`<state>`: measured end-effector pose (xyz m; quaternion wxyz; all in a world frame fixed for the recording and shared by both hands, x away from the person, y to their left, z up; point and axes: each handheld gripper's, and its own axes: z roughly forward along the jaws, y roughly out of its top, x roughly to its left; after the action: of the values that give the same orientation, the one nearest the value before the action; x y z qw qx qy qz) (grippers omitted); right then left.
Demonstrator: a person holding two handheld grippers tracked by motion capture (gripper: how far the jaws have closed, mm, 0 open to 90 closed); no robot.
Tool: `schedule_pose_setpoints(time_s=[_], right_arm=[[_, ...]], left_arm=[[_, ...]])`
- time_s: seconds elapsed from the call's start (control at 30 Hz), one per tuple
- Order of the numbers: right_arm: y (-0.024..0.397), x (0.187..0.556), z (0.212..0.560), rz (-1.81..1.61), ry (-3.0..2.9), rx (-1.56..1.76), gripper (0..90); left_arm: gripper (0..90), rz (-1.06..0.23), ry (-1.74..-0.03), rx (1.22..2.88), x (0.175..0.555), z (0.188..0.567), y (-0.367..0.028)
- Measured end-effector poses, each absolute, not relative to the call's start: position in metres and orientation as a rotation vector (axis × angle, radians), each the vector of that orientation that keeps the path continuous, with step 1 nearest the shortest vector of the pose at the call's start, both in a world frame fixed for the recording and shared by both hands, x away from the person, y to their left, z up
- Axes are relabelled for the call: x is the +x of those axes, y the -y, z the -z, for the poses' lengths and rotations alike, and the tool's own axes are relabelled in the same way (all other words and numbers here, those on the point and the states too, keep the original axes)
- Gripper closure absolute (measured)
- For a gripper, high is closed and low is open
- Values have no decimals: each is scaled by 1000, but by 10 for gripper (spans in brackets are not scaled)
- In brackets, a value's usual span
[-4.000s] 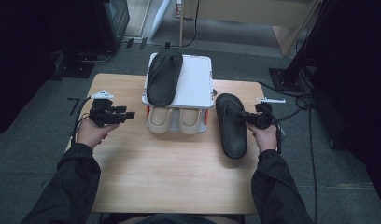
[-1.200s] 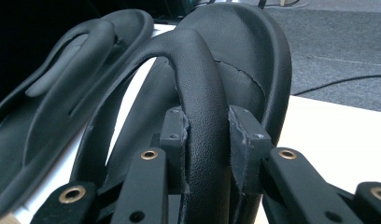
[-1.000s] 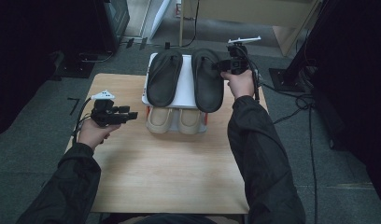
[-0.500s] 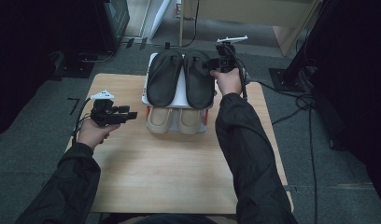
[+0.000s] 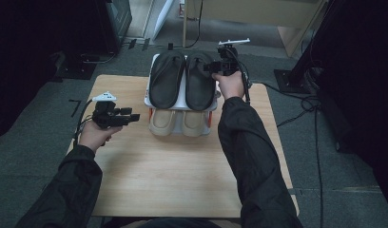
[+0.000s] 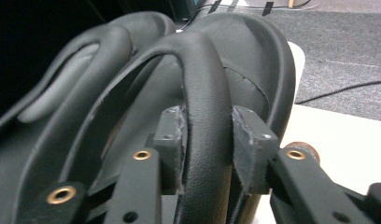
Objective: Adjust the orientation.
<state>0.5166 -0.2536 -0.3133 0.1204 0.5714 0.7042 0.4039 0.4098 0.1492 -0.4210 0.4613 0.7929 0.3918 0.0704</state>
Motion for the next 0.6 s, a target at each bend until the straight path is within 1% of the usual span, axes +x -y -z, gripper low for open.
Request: schedule_pose_setpoints(time_s=[0.03, 0.17, 0.3, 0.37, 0.47, 0.53, 0.6], right_arm=[[255, 516, 315, -1188, -2062, 1656, 596], [258, 512, 319, -1206, -2082, 1638, 558], [263, 502, 316, -1222, -2084, 1588, 559], [266, 496, 314, -1238, -2086, 1575, 576], [273, 487, 311, -1238, -2082, 1529, 644], [280, 483, 310, -1266, -2074, 1513, 653], [286, 480, 309, -1303, -2063, 1543, 687]], left_arm=[[452, -174, -966, 1950, 410, 421, -149], [452, -175, -967, 1950, 410, 421, -149], [452, -177, -966, 1953, 409, 421, -149], [452, -177, -968, 1954, 410, 421, -149], [452, -179, -968, 1955, 409, 421, -149], [452, -180, -968, 1954, 409, 420, -149], [452, -180, -968, 1953, 409, 420, -149]])
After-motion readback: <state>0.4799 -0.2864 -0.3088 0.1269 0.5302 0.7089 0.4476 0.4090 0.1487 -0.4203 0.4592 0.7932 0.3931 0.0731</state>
